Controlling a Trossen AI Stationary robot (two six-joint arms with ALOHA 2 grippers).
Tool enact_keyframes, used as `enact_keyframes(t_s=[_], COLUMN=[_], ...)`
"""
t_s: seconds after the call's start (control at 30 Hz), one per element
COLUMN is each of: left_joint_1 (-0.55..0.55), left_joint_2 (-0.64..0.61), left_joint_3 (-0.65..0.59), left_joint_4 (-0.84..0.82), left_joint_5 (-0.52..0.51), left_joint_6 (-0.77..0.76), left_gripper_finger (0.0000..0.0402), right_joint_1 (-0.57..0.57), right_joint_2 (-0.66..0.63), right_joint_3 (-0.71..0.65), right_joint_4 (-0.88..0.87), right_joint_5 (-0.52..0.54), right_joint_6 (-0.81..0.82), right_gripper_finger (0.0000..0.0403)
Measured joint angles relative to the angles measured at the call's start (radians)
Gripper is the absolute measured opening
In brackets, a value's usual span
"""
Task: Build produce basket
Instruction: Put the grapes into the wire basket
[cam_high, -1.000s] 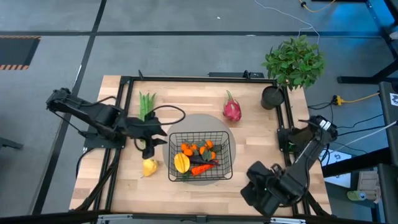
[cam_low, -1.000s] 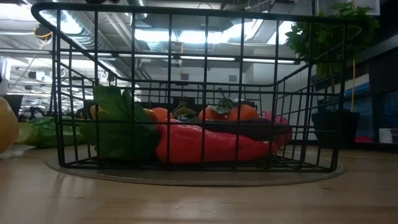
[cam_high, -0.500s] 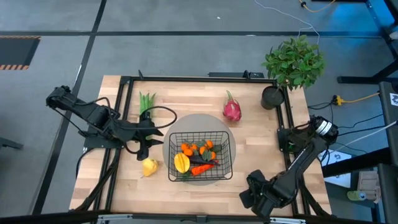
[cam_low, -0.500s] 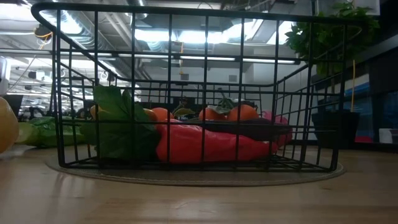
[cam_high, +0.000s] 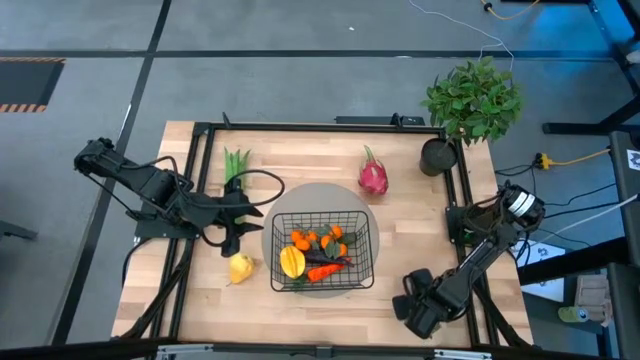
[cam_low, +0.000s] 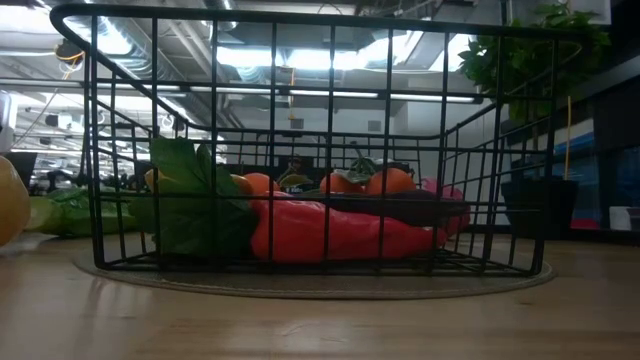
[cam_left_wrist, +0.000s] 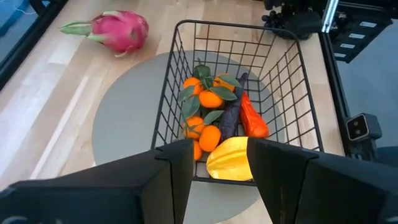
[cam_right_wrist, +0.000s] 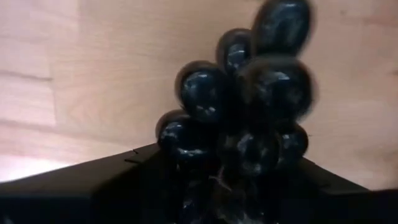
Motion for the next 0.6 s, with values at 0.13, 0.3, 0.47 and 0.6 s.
enact_keyframes(t_s=[0.13,0.3,0.47,0.6], left_joint_1=[0.000,0.000,0.000,0.000], left_joint_2=[0.001,0.001,0.001,0.010], left_joint_3=[0.000,0.000,0.000,0.000], left_joint_4=[0.000,0.000,-0.007,-0.009], left_joint_5=[-0.003,-0.003,-0.003,-0.003], left_joint_6=[0.000,0.000,0.000,0.001], left_gripper_finger=[0.0138,0.0138,0.0138,0.0138], right_joint_1=[0.000,0.003,-0.001,-0.002], right_joint_2=[0.000,0.003,0.009,0.010], right_joint_3=[-0.016,0.007,0.051,0.110], right_joint_4=[0.011,-0.008,-0.059,-0.095], right_joint_5=[0.001,0.058,0.242,0.369], right_joint_6=[0.008,-0.053,-0.167,-0.274], right_gripper_finger=[0.0207,0.0160,0.0073,0.0024])
